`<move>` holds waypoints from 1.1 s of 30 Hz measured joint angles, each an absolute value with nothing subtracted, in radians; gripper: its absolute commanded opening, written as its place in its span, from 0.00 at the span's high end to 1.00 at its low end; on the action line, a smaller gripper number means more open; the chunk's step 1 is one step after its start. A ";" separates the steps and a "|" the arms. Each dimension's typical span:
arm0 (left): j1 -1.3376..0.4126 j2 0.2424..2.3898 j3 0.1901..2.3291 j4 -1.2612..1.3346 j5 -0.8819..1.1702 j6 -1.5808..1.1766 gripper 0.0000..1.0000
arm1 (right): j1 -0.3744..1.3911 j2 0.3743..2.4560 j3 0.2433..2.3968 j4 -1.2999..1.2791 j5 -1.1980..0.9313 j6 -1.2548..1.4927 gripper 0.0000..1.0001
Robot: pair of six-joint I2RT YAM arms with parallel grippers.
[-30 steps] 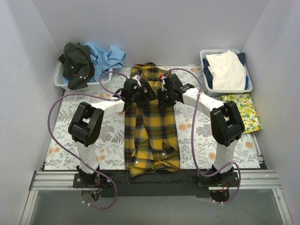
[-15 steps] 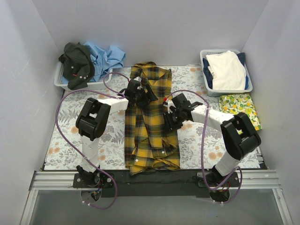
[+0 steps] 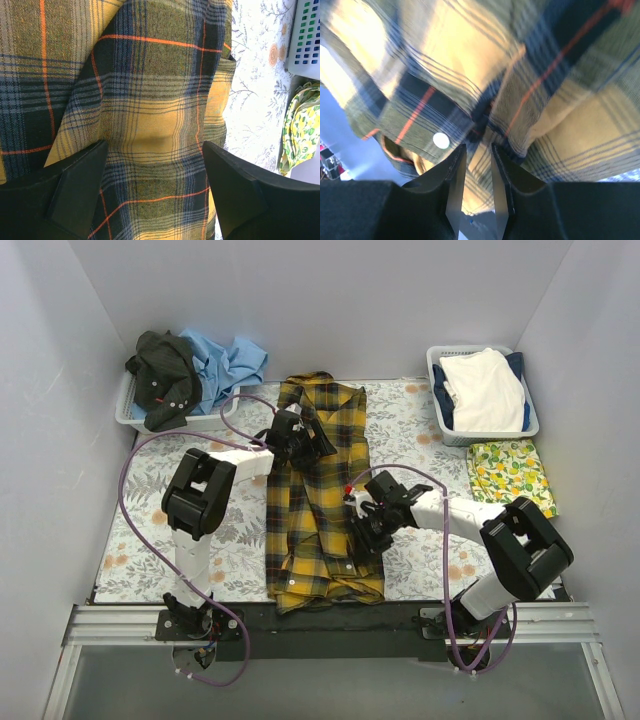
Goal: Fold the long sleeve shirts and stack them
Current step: Fold the shirt
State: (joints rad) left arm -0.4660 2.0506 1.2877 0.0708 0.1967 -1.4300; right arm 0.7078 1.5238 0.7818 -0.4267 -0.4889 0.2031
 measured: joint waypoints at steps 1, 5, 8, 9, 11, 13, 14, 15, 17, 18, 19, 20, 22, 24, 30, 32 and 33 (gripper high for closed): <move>-0.466 2.052 1.290 0.068 0.197 -1.430 0.23 | 0.709 1.523 0.769 -0.429 -0.489 0.206 0.66; -0.466 2.088 1.342 0.057 0.196 -1.432 0.23 | 0.716 1.502 0.736 -0.447 -0.480 0.218 0.66; -0.466 2.133 1.406 0.057 0.193 -1.433 0.23 | 0.725 1.466 0.731 -0.459 -0.466 0.226 0.64; -0.466 2.145 1.425 0.056 0.191 -1.433 0.22 | 0.727 1.450 0.731 -0.466 -0.459 0.231 0.63; -0.466 2.159 1.450 0.052 0.186 -1.427 0.21 | 0.729 1.408 0.731 -0.478 -0.433 0.238 0.59; -0.467 2.154 1.450 0.038 0.173 -1.413 0.16 | 0.730 1.362 0.735 -0.488 -0.406 0.254 0.57; -0.468 2.148 1.447 0.031 0.165 -1.406 0.16 | 0.730 1.332 0.739 -0.494 -0.388 0.263 0.55; -0.468 2.135 1.438 0.021 0.155 -1.394 0.15 | 0.730 1.310 0.741 -0.496 -0.377 0.269 0.54; -0.467 2.086 1.394 -0.004 0.133 -1.369 0.13 | 0.731 1.267 0.743 -0.498 -0.348 0.291 0.48; -0.466 2.039 1.356 -0.033 0.116 -1.349 0.12 | 0.731 1.249 0.742 -0.499 -0.333 0.305 0.47; -0.464 1.994 1.324 -0.059 0.105 -1.335 0.11 | 0.731 1.241 0.741 -0.499 -0.322 0.316 0.43; -0.462 1.947 1.293 -0.081 0.093 -1.322 0.09 | 0.731 1.233 0.738 -0.497 -0.309 0.324 0.37; -0.459 1.837 1.234 -0.135 0.073 -1.299 0.02 | 0.730 1.221 0.721 -0.498 -0.285 0.345 0.26; -0.455 1.720 1.176 -0.168 0.060 -1.281 0.02 | 0.730 1.218 0.695 -0.499 -0.254 0.363 0.20; -0.430 1.407 0.958 -0.245 0.064 -1.272 0.02 | 0.694 1.202 0.638 -0.490 -0.216 0.403 0.13; -0.414 1.349 0.881 -0.270 0.084 -1.275 0.02 | 0.649 1.177 0.611 -0.464 -0.223 0.417 0.13; -0.404 1.328 0.841 -0.279 0.095 -1.278 0.02 | 0.617 1.163 0.593 -0.446 -0.236 0.420 0.12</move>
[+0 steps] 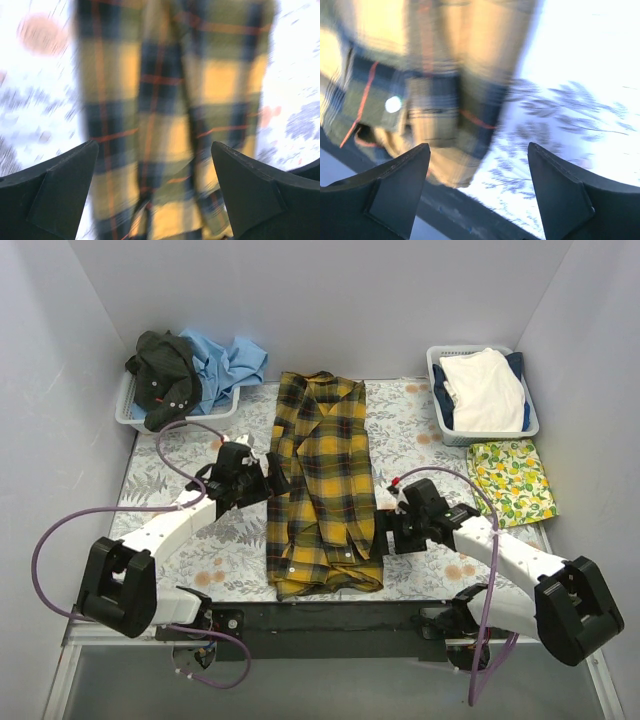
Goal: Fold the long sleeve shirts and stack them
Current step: Fold the shirt
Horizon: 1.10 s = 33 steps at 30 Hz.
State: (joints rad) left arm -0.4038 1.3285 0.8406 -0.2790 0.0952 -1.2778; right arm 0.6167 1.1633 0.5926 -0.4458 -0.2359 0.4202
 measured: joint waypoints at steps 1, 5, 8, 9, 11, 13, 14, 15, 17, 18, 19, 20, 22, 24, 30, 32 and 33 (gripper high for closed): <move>-0.391 1.314 0.804 -0.294 0.112 -1.279 0.02 | 0.581 1.148 0.569 -0.424 -0.251 0.424 0.12; -0.327 1.264 0.677 -0.323 0.190 -1.291 0.02 | 0.459 1.120 0.485 -0.347 -0.329 0.439 0.12; -0.258 1.204 0.580 -0.327 0.278 -1.299 0.02 | 0.419 1.139 0.459 -0.255 -0.422 0.447 0.12; -0.236 1.192 0.556 -0.325 0.312 -1.302 0.02 | 0.418 1.156 0.455 -0.225 -0.449 0.448 0.12; -0.202 1.195 0.535 -0.322 0.380 -1.306 0.02 | 0.415 1.197 0.448 -0.152 -0.513 0.459 0.15; -0.186 1.229 0.536 -0.316 0.451 -1.310 0.02 | 0.413 1.236 0.448 -0.103 -0.560 0.469 0.18; -0.176 1.259 0.538 -0.310 0.500 -1.314 0.02 | 0.413 1.259 0.448 -0.076 -0.585 0.473 0.18; -0.168 1.289 0.538 -0.308 0.543 -1.320 0.02 | 0.413 1.275 0.448 -0.059 -0.603 0.477 0.19; -0.146 1.326 0.537 -0.303 0.622 -1.337 0.02 | 0.412 1.291 0.444 -0.035 -0.624 0.484 0.23; -0.138 1.333 0.532 -0.300 0.654 -1.347 0.02 | 0.412 1.293 0.438 -0.024 -0.630 0.487 0.23; -0.130 1.335 0.524 -0.299 0.679 -1.357 0.02 | 0.411 1.292 0.430 -0.013 -0.633 0.491 0.27; -0.123 1.333 0.514 -0.299 0.699 -1.365 0.02 | 0.411 1.291 0.422 -0.003 -0.638 0.496 0.28; -0.119 1.330 0.494 -0.305 0.738 -1.384 0.03 | 0.410 1.289 0.406 0.015 -0.644 0.501 0.31; -0.120 1.327 0.480 -0.316 0.764 -1.396 0.05 | 0.408 1.287 0.393 0.030 -0.653 0.509 0.32; -0.120 1.301 0.471 -0.398 0.765 -1.414 0.14 | 0.407 1.289 0.381 0.044 -0.662 0.522 0.33; -0.120 1.295 0.471 -0.421 0.758 -1.417 0.18 | 0.407 1.295 0.381 0.049 -0.668 0.526 0.35; -0.120 1.292 0.471 -0.434 0.752 -1.419 0.20 | 0.407 1.300 0.381 0.053 -0.671 0.527 0.35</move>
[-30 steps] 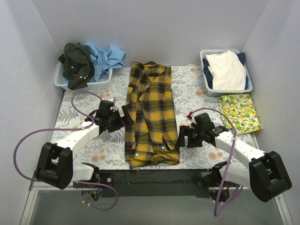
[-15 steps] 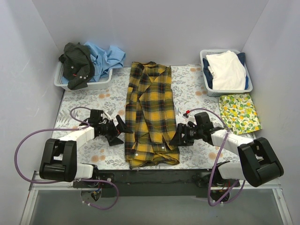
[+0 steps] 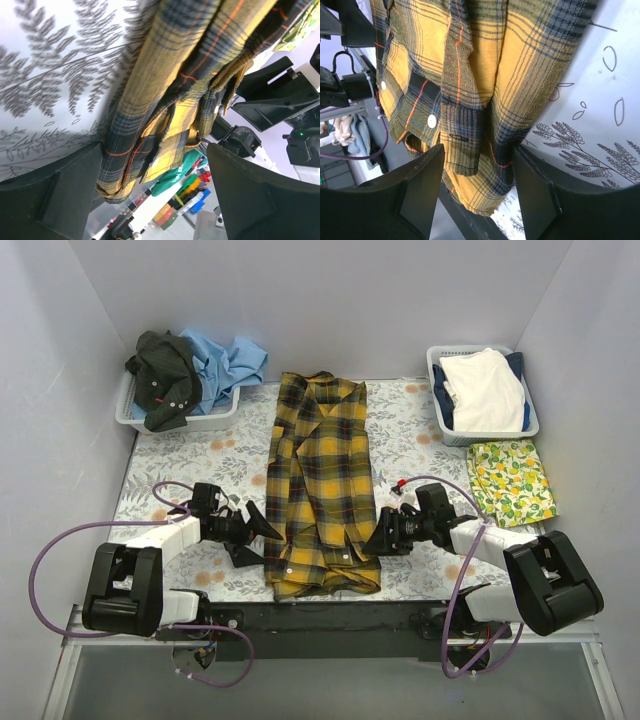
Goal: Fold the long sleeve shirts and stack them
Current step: Fold the shirt
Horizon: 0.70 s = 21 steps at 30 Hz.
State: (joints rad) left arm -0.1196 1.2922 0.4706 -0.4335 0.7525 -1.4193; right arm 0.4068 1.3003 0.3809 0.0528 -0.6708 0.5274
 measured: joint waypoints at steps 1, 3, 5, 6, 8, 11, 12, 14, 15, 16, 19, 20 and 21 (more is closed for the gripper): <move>-0.120 1.292 0.471 -0.442 0.748 -1.422 0.23 | 0.407 1.307 0.381 0.055 -0.675 0.529 0.38; -0.120 1.292 0.470 -0.451 0.744 -1.427 0.28 | 0.406 1.320 0.383 0.060 -0.685 0.532 0.40; -0.120 1.292 0.467 -0.449 0.744 -1.431 0.37 | 0.406 1.336 0.383 0.066 -0.693 0.538 0.43; -0.120 1.293 0.464 -0.445 0.744 -1.435 0.39 | 0.406 1.343 0.383 0.069 -0.697 0.541 0.45; -0.122 1.306 0.462 -0.432 0.746 -1.438 0.39 | 0.406 1.356 0.383 0.074 -0.704 0.544 0.46; -0.132 1.340 0.462 -0.410 0.748 -1.440 0.31 | 0.406 1.370 0.383 0.078 -0.716 0.546 0.39; -0.136 1.348 0.462 -0.406 0.749 -1.440 0.28 | 0.406 1.371 0.383 0.076 -0.720 0.546 0.36; -0.141 1.352 0.461 -0.398 0.765 -1.447 0.24 | 0.407 1.363 0.384 0.072 -0.727 0.545 0.22; -0.142 1.350 0.461 -0.393 0.772 -1.448 0.21 | 0.408 1.356 0.384 0.067 -0.735 0.548 0.19; -0.144 1.350 0.461 -0.392 0.776 -1.448 0.20 | 0.408 1.343 0.385 0.060 -0.739 0.545 0.15; -0.147 1.350 0.461 -0.392 0.787 -1.448 0.18 | 0.415 1.320 0.385 0.048 -0.739 0.540 0.12; -0.147 1.350 0.461 -0.393 0.790 -1.447 0.18 | 0.416 1.320 0.385 0.046 -0.739 0.539 0.12; -0.148 1.352 0.461 -0.393 0.791 -1.447 0.19 | 0.417 1.323 0.386 0.046 -0.739 0.539 0.12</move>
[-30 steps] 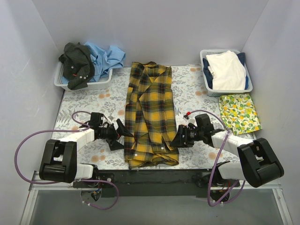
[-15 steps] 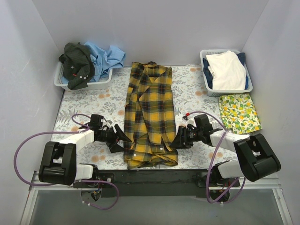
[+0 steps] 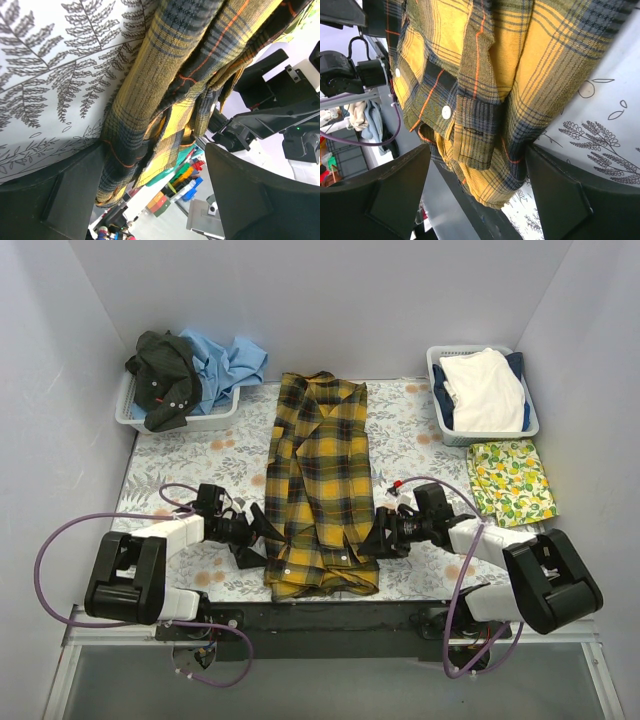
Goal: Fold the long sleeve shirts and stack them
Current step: Fold the shirt
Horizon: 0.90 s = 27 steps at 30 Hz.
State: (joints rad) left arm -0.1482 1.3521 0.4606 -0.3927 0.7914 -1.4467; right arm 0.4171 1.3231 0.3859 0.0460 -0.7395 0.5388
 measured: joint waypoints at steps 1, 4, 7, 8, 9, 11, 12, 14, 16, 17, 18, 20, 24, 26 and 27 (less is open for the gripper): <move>-0.150 1.356 0.461 -0.392 0.795 -1.447 0.19 | 0.420 1.329 0.389 0.045 -0.741 0.540 0.14; -0.166 1.386 0.463 -0.392 0.813 -1.447 0.23 | 0.429 1.367 0.410 0.046 -0.750 0.550 0.26; -0.190 1.417 0.473 -0.388 0.828 -1.440 0.32 | 0.456 1.421 0.437 0.057 -0.762 0.561 0.38; -0.196 1.423 0.476 -0.385 0.830 -1.438 0.35 | 0.468 1.441 0.447 0.062 -0.765 0.567 0.41; -0.201 1.429 0.476 -0.383 0.833 -1.435 0.38 | 0.480 1.457 0.458 0.068 -0.769 0.574 0.45; -0.210 1.443 0.477 -0.381 0.838 -1.428 0.50 | 0.502 1.481 0.466 0.088 -0.773 0.585 0.65; -0.212 1.448 0.477 -0.381 0.839 -1.425 0.54 | 0.510 1.485 0.467 0.094 -0.773 0.591 0.71; -0.215 1.457 0.477 -0.389 0.831 -1.412 0.64 | 0.520 1.485 0.465 0.103 -0.768 0.601 0.78; -0.218 1.461 0.477 -0.398 0.824 -1.405 0.72 | 0.522 1.478 0.459 0.108 -0.759 0.604 0.87; -0.218 1.461 0.477 -0.403 0.822 -1.399 0.79 | 0.523 1.470 0.456 0.110 -0.755 0.606 0.90; -0.218 1.461 0.477 -0.408 0.820 -1.395 0.84 | 0.524 1.462 0.452 0.110 -0.748 0.607 0.97; -0.218 1.461 0.477 -0.418 0.819 -1.384 0.93 | 0.528 1.448 0.445 0.110 -0.735 0.608 0.99; -0.218 1.456 0.477 -0.425 0.819 -1.371 1.00 | 0.531 1.421 0.433 0.097 -0.714 0.611 0.99; -0.218 1.446 0.477 -0.430 0.820 -1.368 1.00 | 0.532 1.410 0.431 0.080 -0.704 0.610 0.99; -0.218 1.437 0.477 -0.435 0.819 -1.366 1.00 | 0.533 1.405 0.431 0.070 -0.699 0.607 0.99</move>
